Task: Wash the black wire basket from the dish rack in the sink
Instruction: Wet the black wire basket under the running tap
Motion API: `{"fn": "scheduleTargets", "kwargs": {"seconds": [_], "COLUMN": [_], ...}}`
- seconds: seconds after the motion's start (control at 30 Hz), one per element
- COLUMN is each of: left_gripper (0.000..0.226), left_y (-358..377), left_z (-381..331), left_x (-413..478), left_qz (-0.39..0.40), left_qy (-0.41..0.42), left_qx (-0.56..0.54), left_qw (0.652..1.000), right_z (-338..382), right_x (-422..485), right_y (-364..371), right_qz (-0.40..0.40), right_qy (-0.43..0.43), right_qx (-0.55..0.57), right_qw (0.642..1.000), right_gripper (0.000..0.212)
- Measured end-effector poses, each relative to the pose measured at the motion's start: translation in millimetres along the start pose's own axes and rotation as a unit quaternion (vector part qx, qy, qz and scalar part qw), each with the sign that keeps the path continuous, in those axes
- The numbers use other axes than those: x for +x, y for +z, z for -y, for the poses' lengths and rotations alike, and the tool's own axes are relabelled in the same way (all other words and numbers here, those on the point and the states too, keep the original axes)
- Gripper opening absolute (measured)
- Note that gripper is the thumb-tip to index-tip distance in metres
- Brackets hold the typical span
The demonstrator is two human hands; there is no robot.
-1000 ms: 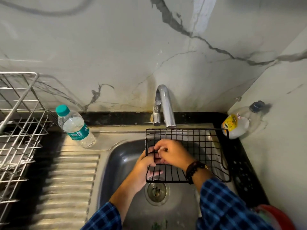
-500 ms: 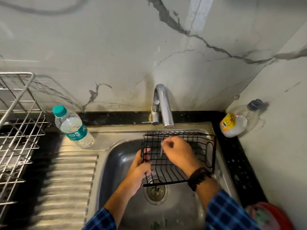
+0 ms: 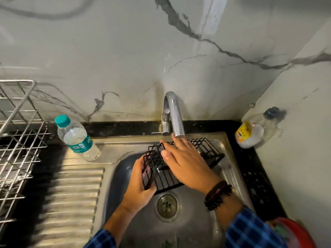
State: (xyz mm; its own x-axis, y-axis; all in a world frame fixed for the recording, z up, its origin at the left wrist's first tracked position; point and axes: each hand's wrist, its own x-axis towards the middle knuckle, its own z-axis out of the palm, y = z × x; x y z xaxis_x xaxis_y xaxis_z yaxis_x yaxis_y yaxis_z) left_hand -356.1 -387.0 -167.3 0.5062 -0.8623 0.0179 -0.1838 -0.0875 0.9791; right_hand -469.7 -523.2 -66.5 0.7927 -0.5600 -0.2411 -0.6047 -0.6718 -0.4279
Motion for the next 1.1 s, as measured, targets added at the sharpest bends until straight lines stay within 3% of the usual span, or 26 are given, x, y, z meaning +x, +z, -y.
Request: {"fn": "scheduleTargets", "kwargs": {"seconds": [0.17, 0.27, 0.37, 0.53, 0.67, 0.73, 0.83, 0.9, 0.97, 1.0, 1.03, 1.1], "left_gripper": [0.077, 0.074, 0.075, 0.085, 0.084, 0.083, 0.089, 0.102, 0.11, 0.107, 0.099, 0.085], "left_y": [3.1, -1.3, -5.4, -0.5, 7.2, 10.9, 4.0, -15.5, -40.5, -48.3, -50.3, -40.1], "left_z": [1.1, -1.1, -13.2, -37.0, -63.2, -71.6, -74.2, -69.0, -71.7, -71.3, -68.3, -59.3], "left_x": [-8.0, -14.6, -7.7, 24.2, 38.5, 36.8, 33.7, 30.6, 22.1, 16.3, 10.7, 8.5], "left_qz": [0.017, 0.035, 0.061, 0.075, 0.09, 0.089, 0.07, 0.104, 0.2, 0.208, 0.173, 0.054], "left_qy": [-0.004, 0.031, 0.072, 0.077, 0.029, 0.003, 0.022, 0.026, -0.039, -0.1, -0.159, -0.242], "left_qx": [0.049, 0.067, 0.133, 0.366, 0.453, 0.468, 0.501, 0.441, 0.231, 0.087, -0.024, -0.104], "left_qw": [0.999, 0.997, 0.987, 0.925, 0.887, 0.879, 0.862, 0.891, 0.951, 0.969, 0.972, 0.963], "right_z": [-48.1, -69.0, -61.3, -20.5, -25.4, -26.3, -23.8, -26.3, -32.4, -35.1, -36.9, -36.3], "right_x": [-2.4, -4.5, 0.0, 0.0, 3.3, 7.9, 15.8, 18.0, 15.3, 13.9, 13.0, 13.8], "right_y": [10.8, 20.5, 19.0, 13.3, 17.9, 14.2, 6.4, 4.3, 3.6, 2.4, 1.0, -3.0], "right_qz": [0.056, -0.043, -0.091, -0.042, -0.069, -0.082, -0.054, -0.062, -0.051, -0.041, -0.03, -0.009], "right_qy": [0.052, 0.167, 0.257, 0.16, 0.153, 0.157, 0.13, 0.14, 0.164, 0.165, 0.167, 0.177], "right_qx": [0.014, 0.126, 0.209, 0.466, 0.355, 0.345, 0.314, 0.3, 0.299, 0.315, 0.34, 0.377], "right_qw": [0.997, 0.977, 0.939, 0.869, 0.92, 0.922, 0.939, 0.942, 0.939, 0.934, 0.925, 0.909], "right_gripper": [0.053, 0.071, 0.069, 0.048, 0.037, 0.022, 0.024, 0.024, 0.025, 0.026, 0.028, 0.031]}}
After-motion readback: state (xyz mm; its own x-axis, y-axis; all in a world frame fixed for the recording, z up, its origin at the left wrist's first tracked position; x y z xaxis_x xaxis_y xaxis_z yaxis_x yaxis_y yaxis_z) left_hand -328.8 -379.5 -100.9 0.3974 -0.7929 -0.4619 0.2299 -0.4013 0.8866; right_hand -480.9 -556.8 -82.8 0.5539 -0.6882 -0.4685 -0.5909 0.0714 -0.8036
